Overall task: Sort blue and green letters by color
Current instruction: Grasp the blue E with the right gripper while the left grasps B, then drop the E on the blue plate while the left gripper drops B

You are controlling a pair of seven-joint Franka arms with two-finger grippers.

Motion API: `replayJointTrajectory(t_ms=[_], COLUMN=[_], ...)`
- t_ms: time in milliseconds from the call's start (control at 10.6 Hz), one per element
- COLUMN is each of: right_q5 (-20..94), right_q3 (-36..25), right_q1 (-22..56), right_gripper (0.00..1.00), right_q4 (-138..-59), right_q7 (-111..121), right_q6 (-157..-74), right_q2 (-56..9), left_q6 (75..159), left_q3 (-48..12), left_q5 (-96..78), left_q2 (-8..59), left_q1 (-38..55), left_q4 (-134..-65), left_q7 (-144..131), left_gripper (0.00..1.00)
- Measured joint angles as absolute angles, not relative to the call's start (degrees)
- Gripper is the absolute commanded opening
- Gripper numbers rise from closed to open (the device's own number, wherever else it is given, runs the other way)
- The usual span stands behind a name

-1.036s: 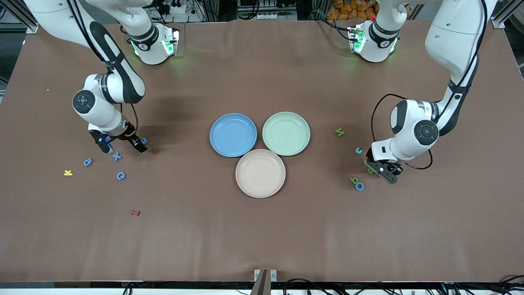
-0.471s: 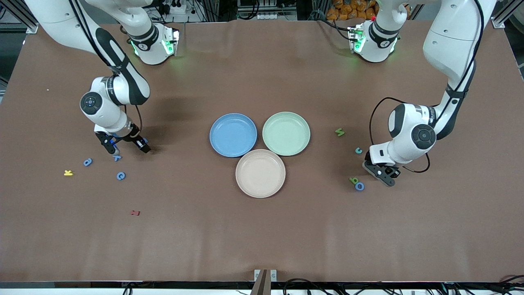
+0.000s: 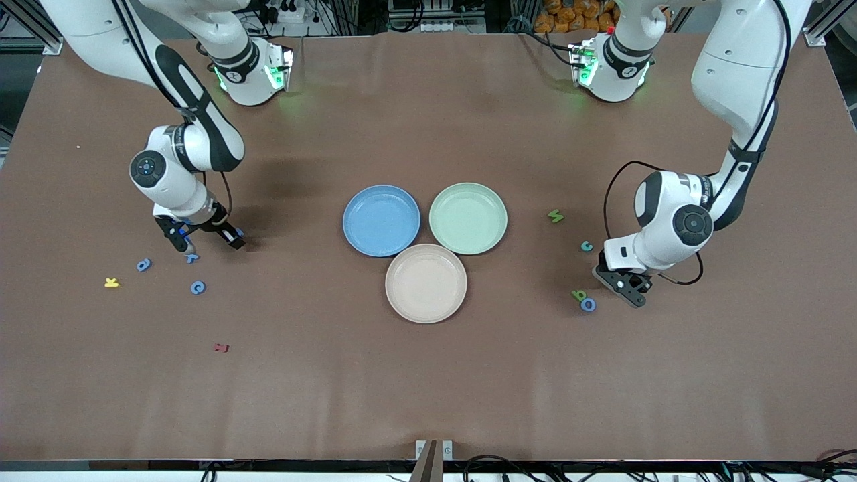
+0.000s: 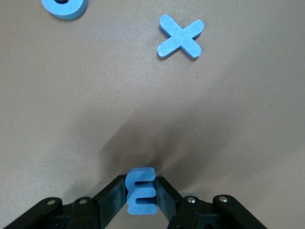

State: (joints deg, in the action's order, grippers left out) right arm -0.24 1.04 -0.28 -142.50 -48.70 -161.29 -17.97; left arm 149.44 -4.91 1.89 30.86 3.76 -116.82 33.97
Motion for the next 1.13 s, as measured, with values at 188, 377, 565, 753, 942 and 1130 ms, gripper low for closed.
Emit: replayJointTrajectory(t_ms=[188,377,565,753,942,1130], right_q5=[-0.29,-0.29,-0.29,-0.27,-0.21,-0.18], right_q3=[0.99,0.98,1.13,1.99,3.04,3.39], right_q1=[-0.34,-0.36,-0.18,1.85,6.76,12.77], right_gripper=[0.00,0.00,0.00,0.00,0.00,0.00], right_q4=[-140.35,-138.37,-137.37,-135.35,-132.71,-129.69], right_q7=[-46.24,-45.21,-44.82,-44.43,-44.56,-44.85], right_q6=[-156.25,-152.51,-152.11,-150.51,-149.91,-148.44], right_q2=[-16.86,-14.97,-14.17,-13.67,-13.58,-13.63], left_q6=[149.44,149.31,145.64,141.11,137.83,136.51], left_q3=[-5.96,-9.92,-14.06,-17.38,-18.68,-20.29], left_q5=[1.88,1.88,1.88,1.88,1.88,1.88], left_q2=[30.86,30.66,29.62,27.82,25.68,24.76], left_q1=[3.66,3.84,4.62,5.99,9.40,14.17], left_q4=[-116.66,-116.02,-114.11,-112.98,-112.86,-112.87], left_q7=[30.84,22.93,13.96,5.05,-4.51,-18.84], left_gripper=[0.00,0.00,0.00,0.00,0.00,0.00])
